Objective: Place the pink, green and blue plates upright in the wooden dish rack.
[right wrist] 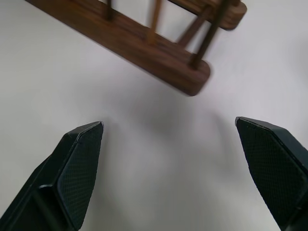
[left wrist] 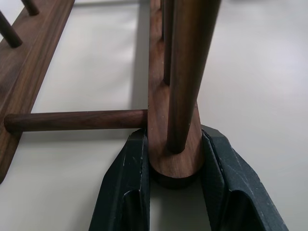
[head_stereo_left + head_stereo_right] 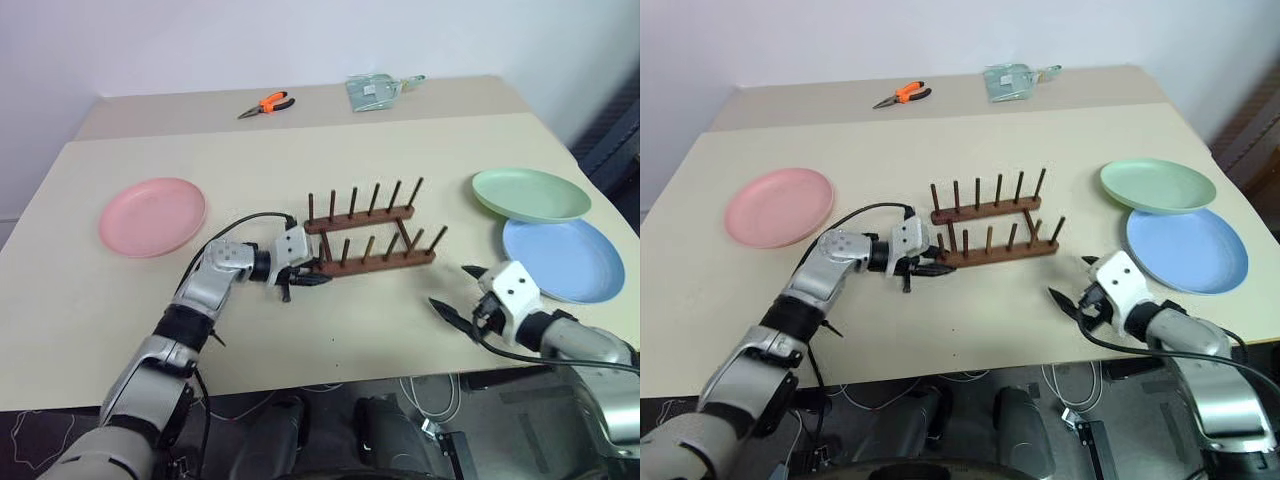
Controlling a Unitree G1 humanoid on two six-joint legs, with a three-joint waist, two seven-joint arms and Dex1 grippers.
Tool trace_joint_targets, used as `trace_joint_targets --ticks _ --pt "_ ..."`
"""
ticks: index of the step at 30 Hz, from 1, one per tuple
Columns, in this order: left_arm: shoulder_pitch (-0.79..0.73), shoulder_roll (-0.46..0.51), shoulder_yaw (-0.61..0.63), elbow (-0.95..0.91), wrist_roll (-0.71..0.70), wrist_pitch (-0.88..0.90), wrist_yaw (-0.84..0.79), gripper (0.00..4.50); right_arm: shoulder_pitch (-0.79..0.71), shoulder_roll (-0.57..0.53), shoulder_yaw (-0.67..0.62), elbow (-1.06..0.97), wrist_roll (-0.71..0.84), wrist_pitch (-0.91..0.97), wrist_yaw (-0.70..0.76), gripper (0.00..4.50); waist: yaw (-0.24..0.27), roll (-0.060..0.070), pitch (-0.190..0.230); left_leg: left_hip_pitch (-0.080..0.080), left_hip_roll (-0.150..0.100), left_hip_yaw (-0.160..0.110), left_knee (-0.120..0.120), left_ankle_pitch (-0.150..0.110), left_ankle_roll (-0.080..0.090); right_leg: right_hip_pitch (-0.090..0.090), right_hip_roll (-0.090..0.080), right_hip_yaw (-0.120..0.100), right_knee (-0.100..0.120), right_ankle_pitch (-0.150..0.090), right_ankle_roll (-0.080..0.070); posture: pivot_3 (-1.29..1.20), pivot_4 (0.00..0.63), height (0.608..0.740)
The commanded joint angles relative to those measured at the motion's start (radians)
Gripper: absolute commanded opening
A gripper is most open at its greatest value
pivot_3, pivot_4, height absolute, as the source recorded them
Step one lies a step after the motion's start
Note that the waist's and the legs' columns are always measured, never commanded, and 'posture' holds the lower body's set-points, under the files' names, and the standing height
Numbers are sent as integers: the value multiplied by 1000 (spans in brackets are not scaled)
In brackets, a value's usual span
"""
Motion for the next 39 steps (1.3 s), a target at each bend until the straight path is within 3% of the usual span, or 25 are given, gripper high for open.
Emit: trace_joint_targets --ticks 1,6,7,9,12,15,17,18,26,31,39 --pt "19 4 -9 -45 -12 51 -6 1279 32 -23 -51 -42 14 -12 26 4500 1 0 0 0 0 0 1 0 0 0 0 0 0 0 0 0 150 729" --pt "46 49 8 -54 19 94 54 3748 37 -18 -50 -41 8 -27 41 4500 -1 0 0 0 0 0 1 0 0 1 0 0 0 0 0 0 150 729" --pt "62 66 17 -77 13 118 60 3748 37 -18 -45 -42 10 -29 48 4500 -4 0 0 0 0 0 1 0 0 1 0 0 0 0 0 0 150 729" --pt "100 102 48 -137 -16 190 70 3788 38 -19 -32 -45 6 -39 59 3973 -8 0 0 0 1 0 0 0 0 0 0 0 0 0 0 0 150 729" --pt "198 170 92 -289 -82 296 55 2776 32 -11 2 -52 4 -31 68 2655 -17 1 -1 0 1 0 -1 0 0 0 1 0 0 -1 0 0 150 729" --pt "279 211 85 -430 -135 376 38 1337 10 -1 52 -43 -13 -25 62 1118 -18 2 -1 1 2 0 -1 0 0 0 1 0 0 -1 -2 0 150 729" --pt "296 178 57 -498 -157 424 70 250 -19 2 98 -13 -43 -34 52 5 -15 2 -2 0 2 0 -1 0 0 0 0 0 -1 -2 -3 0 150 729" --pt "294 151 36 -518 -152 440 95 68 -39 5 116 4 -60 -37 42 0 -8 2 -1 0 1 0 0 -1 0 1 0 0 -1 -2 -3 0 150 729" --pt "238 -3 -82 -451 -54 446 263 68 -157 31 199 72 -146 -28 -26 0 27 2 -2 -1 0 0 4 -3 0 2 0 0 -1 -3 -3 0 150 729" --pt "197 -54 -66 -342 3 403 391 68 -251 68 250 136 -214 -22 -88 0 25 2 -2 0 0 0 7 -3 0 4 0 0 -1 -3 -3 0 150 729" --pt "76 -112 3 -94 28 319 552 68 -478 139 303 396 -306 -83 -168 0 20 2 -3 1 0 1 7 -2 1 4 1 0 0 -1 0 0 150 729"
